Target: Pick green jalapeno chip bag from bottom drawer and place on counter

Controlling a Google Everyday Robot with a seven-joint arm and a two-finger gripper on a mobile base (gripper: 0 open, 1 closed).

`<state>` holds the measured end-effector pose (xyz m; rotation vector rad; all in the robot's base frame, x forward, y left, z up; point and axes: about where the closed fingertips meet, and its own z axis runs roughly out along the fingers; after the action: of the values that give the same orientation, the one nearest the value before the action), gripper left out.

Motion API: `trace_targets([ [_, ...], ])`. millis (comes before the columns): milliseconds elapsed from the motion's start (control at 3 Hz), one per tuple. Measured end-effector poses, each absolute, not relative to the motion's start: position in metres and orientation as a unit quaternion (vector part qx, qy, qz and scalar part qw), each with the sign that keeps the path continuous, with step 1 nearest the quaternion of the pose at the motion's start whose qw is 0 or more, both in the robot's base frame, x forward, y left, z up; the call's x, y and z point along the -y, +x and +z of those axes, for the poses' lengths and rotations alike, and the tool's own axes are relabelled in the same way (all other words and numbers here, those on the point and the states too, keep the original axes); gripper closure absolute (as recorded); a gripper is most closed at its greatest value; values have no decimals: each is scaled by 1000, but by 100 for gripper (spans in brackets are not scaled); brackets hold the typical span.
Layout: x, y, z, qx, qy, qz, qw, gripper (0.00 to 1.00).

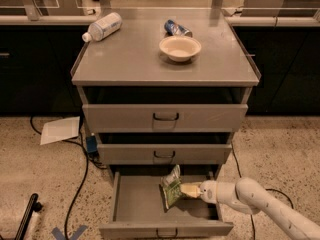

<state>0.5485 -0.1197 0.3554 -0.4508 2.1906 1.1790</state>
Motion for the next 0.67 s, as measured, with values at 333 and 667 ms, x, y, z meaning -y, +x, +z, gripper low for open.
trace_targets([
  [333,114,545,364,-822,-179,448,302,100],
  [667,110,532,413,-803,-208,450,331,100],
])
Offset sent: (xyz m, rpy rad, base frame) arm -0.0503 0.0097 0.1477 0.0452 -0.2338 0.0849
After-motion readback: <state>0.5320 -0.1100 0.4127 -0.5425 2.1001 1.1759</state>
